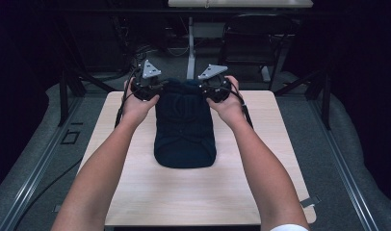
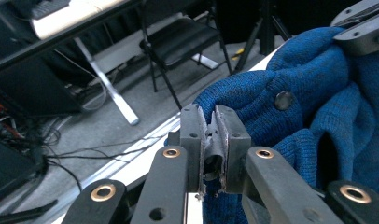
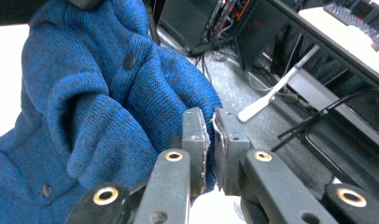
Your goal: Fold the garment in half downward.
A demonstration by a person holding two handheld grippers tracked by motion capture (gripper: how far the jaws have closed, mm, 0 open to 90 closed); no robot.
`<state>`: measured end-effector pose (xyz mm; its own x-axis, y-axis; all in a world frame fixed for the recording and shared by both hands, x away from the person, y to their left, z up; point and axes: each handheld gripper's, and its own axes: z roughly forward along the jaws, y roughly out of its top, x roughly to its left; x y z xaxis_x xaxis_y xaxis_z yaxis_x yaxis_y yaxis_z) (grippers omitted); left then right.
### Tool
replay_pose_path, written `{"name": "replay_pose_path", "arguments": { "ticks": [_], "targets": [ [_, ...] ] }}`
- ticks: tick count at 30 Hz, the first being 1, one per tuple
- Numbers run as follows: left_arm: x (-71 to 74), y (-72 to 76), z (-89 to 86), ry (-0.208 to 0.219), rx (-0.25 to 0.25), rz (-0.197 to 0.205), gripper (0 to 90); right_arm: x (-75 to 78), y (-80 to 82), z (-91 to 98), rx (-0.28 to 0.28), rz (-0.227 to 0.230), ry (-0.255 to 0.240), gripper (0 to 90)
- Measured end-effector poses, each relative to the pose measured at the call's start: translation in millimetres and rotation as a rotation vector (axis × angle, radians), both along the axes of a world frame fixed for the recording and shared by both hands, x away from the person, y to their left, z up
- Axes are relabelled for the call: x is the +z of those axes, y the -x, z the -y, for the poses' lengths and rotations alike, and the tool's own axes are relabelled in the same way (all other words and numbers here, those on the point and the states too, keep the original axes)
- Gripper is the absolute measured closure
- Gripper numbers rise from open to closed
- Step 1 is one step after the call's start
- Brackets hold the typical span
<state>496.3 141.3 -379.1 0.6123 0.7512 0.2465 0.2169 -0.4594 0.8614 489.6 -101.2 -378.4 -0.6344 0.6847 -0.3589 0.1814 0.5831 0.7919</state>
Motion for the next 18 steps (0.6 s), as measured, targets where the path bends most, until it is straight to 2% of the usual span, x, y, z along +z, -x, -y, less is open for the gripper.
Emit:
{"name": "replay_pose_path", "arguments": {
  "ticks": [1,3,4,5,6,8,10,18],
  "targets": [
    [-1.6,0.5,0.2,-0.016,-0.006,-0.004,82.8,-0.1,0.7,-1.8,0.003,0.003,0.014,83.3],
    [-11.7,3.1,-0.4,-0.021,-0.014,-0.013,82.8,-7.6,2.6,-4.9,0.013,-0.003,0.048,83.2],
    [-11.7,3.1,-0.4,-0.021,-0.014,-0.013,82.8,-7.6,2.6,-4.9,0.013,-0.003,0.048,83.2],
    [-20.9,4.6,0.2,-0.034,-0.017,-0.023,82.8,-14.8,3.1,-4.5,0.018,-0.018,0.053,83.2],
    [-20.9,4.6,0.2,-0.034,-0.017,-0.023,82.8,-14.8,3.1,-4.5,0.018,-0.018,0.053,83.2],
    [-32.6,7.6,2.0,-0.058,-0.023,-0.037,82.8,-24.5,4.4,-5.0,0.02,-0.032,0.059,83.2],
    [-37.8,9.3,3.0,-0.071,-0.027,-0.044,82.8,-29.3,5.2,-5.7,0.026,-0.039,0.074,83.2],
    [-45.6,11.0,2.5,-0.072,-0.024,-0.053,82.8,-38.8,6.8,-7.1,0.032,-0.052,0.083,83.1]
  ]
}}
